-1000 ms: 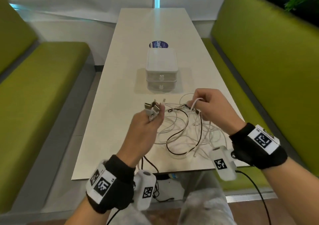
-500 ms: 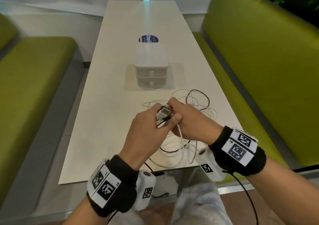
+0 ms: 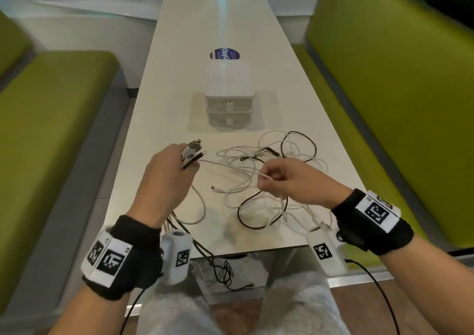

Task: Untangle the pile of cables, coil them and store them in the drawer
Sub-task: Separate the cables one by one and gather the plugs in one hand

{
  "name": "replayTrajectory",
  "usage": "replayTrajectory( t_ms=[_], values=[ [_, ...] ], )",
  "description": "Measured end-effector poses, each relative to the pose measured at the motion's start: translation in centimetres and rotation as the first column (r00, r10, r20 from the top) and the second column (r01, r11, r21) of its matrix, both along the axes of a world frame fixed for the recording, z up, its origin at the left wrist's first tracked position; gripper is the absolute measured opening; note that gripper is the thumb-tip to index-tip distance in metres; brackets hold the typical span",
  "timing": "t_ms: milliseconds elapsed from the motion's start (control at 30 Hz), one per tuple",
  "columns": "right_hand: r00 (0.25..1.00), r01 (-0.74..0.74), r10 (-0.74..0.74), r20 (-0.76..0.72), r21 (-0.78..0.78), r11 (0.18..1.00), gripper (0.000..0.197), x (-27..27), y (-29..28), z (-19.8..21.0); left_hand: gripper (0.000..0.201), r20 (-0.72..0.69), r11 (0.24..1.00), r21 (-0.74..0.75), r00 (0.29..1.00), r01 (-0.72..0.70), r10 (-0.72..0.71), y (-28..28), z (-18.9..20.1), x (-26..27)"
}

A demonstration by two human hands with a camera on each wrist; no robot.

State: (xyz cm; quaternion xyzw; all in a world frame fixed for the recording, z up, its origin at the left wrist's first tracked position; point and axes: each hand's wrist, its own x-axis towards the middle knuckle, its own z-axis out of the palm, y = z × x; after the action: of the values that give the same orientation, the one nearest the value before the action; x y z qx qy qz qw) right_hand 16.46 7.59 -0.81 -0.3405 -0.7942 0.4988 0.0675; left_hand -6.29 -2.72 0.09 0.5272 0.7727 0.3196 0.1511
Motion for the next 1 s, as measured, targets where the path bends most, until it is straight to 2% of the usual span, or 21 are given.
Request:
replayTrajectory(
  t_ms=[67,167,200,267,333,400,467,500,600,833,933,1000],
  values=[
    [0.991,-0.099,0.102,0.085,-0.037,0.994,0.021,-0.1,-0.2,-1.0,0.028,-0.06,0.999,-0.002,0.997,-0.052,0.052,-0.1,-0.2,-0.7],
    [0.984,-0.075,0.088,0.154,-0.092,0.993,0.033,0.3,-0.1,-2.2,0.019,-0.209,0.985,-0.053,0.967,-0.162,0.148,-0.6,-0.5,-1.4],
    [0.987,-0.039,0.05,0.154,-0.073,0.997,0.033,0.4,0.0,-2.3,0.014,-0.273,0.982,-0.064,0.95,-0.176,0.153,-0.8,-0.7,-1.4],
    [0.984,-0.004,-0.01,0.176,0.081,0.997,0.031,0.2,0.3,-2.5,0.005,-0.317,0.99,-0.006,0.939,-0.142,0.132,-1.0,-1.1,-0.7],
    [0.972,-0.057,-0.006,0.236,0.259,0.964,0.027,-0.8,0.2,-2.5,0.027,-0.237,0.993,0.114,0.971,-0.013,0.039,-1.2,-0.9,1.4],
    [0.952,-0.14,0.033,0.306,0.338,0.931,0.022,-1.9,-0.1,-2.4,0.047,-0.133,0.971,0.184,0.982,0.155,-0.132,-1.2,-0.5,3.9],
    [0.95,-0.16,0.052,0.307,0.339,0.927,0.02,-2.8,-0.5,-2.1,0.054,-0.071,0.953,0.147,0.963,0.266,-0.258,-0.8,-0.4,6.0],
    [0.961,-0.143,0.053,0.273,0.323,0.935,0.019,-3.0,-0.7,-1.7,0.049,-0.057,0.954,0.106,0.96,0.28,-0.276,-0.6,-0.7,6.6],
    [0.984,-0.104,0.059,0.167,0.275,0.956,0.012,-3.0,-1.0,-0.9,0.028,-0.078,0.973,-0.011,0.97,0.232,-0.232,0.2,-1.4,7.1],
    [0.987,-0.129,0.102,0.128,0.224,0.966,0.023,-3.1,-1.7,-1.8,0.032,-0.126,0.97,-0.118,0.966,0.214,-0.228,0.3,-2.3,5.2],
    [0.985,-0.128,0.087,0.15,0.286,0.95,0.032,-2.8,-1.3,-2.4,0.028,-0.048,0.974,-0.089,0.976,0.208,-0.212,-0.1,-2.5,3.6],
    [0.987,-0.113,0.076,0.139,0.275,0.955,0.038,-2.0,-0.9,-3.1,0.027,0.021,0.992,-0.022,0.992,0.126,-0.126,-0.7,-2.4,2.0]
  ],
)
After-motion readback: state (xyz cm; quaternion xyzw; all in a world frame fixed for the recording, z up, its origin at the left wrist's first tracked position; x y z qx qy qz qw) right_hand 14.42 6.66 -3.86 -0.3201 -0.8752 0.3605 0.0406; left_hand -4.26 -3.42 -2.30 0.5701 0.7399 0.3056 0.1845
